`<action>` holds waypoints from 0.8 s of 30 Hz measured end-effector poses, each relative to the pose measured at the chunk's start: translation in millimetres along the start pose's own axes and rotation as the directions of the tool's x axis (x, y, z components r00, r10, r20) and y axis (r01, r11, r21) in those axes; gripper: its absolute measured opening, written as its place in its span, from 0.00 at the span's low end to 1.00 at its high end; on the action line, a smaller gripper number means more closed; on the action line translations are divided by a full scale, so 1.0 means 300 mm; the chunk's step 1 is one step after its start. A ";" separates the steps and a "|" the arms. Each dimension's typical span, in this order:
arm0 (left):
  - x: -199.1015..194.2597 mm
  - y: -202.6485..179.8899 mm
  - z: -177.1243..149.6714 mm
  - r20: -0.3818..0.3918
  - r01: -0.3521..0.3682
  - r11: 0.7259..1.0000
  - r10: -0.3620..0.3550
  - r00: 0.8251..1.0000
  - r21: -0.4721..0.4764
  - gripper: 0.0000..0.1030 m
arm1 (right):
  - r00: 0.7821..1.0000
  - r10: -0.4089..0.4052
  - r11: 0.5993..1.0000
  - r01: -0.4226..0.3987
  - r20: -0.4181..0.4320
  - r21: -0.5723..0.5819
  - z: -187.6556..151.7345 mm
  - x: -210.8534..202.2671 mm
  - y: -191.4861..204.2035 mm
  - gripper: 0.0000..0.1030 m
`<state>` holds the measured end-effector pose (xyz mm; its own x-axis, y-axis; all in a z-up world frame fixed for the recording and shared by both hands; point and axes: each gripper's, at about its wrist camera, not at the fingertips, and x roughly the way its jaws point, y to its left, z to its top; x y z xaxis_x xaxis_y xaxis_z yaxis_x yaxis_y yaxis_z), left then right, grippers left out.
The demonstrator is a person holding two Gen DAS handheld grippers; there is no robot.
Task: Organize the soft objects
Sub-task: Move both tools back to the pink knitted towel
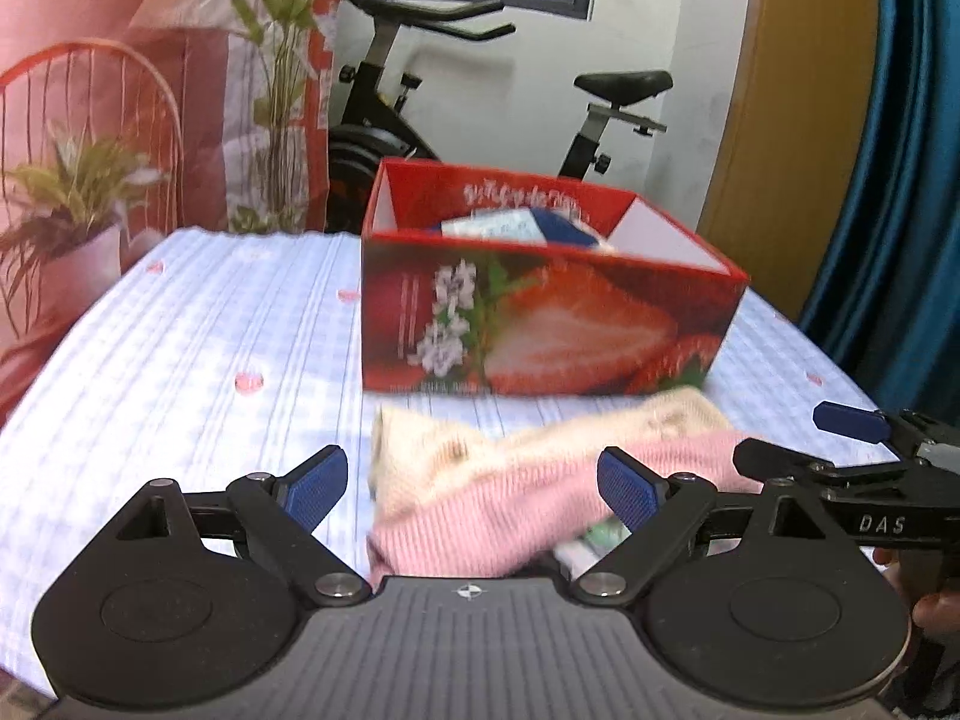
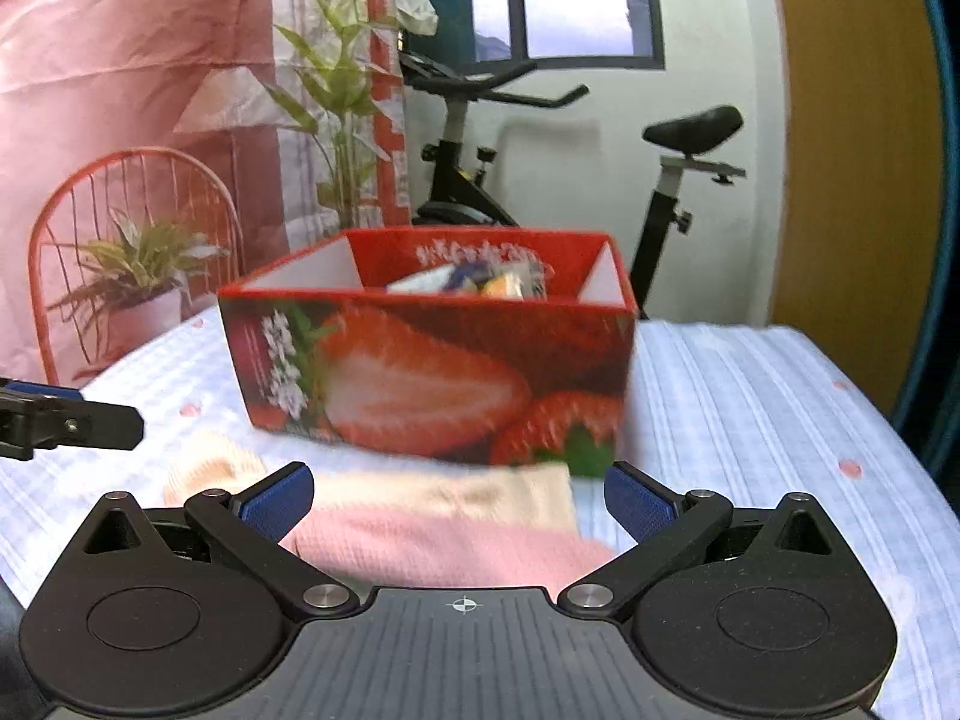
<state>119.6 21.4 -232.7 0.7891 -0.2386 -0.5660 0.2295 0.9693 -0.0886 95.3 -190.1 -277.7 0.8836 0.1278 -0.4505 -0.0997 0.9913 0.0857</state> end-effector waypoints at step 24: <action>0.165 0.098 -0.077 -0.132 -0.048 0.975 0.019 0.991 -0.216 0.56 | 0.997 -0.040 0.999 0.040 -0.059 -0.012 -0.118 0.078 -0.019 0.95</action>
<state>152.2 39.6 -282.1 0.7111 -0.2099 -0.6710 0.0634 0.9697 -0.2361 100.2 -191.7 -320.2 0.8582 0.0893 -0.5055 -0.0698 0.9959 0.0575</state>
